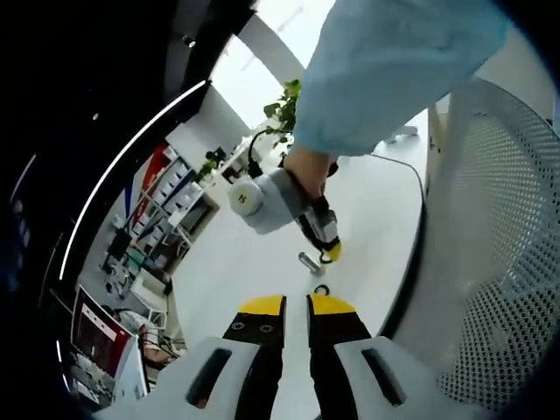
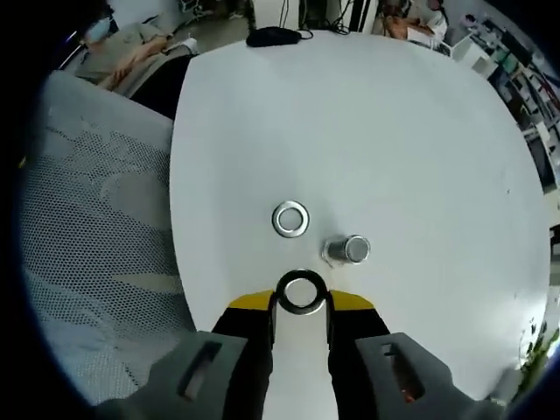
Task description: Place the washer onto the threaded stud by aligning its center hole with the stud, sliding it down to the base, and recovering from edge contact or off-axis alignment until the washer reaches the visible bottom stop.
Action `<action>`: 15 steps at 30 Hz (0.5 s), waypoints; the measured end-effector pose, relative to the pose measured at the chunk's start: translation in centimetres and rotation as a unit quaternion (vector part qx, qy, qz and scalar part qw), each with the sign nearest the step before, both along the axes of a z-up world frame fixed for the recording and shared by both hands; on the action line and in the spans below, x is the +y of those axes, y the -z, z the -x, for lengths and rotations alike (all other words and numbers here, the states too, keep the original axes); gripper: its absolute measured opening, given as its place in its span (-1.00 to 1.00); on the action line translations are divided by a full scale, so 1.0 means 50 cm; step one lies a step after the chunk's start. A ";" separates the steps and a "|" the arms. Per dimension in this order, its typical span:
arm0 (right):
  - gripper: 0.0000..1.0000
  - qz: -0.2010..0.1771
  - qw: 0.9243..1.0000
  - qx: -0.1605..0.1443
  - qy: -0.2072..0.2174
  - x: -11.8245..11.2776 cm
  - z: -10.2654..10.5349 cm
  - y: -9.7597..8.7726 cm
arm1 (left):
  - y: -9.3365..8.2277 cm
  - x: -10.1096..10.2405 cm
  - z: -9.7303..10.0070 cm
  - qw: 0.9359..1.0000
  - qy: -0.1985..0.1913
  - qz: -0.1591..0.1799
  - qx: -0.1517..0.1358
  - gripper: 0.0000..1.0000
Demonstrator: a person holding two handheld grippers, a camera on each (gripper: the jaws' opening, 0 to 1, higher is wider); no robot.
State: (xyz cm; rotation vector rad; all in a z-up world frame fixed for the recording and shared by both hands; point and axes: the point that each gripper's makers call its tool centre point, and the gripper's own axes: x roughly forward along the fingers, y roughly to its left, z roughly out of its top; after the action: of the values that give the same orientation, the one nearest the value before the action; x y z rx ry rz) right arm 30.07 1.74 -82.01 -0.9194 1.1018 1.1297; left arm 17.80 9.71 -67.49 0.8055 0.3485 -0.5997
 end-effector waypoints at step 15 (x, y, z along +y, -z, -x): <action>-0.53 0.024 0.998 0.002 -0.055 0.011 -0.022 -0.060 | 0.000 0.002 -0.001 1.000 0.000 0.000 0.000 -0.86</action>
State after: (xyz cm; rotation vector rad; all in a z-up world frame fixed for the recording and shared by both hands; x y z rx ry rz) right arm 31.17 2.31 -79.02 -1.0268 1.0970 1.2002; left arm 17.84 9.82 -67.49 0.8065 0.3479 -0.5992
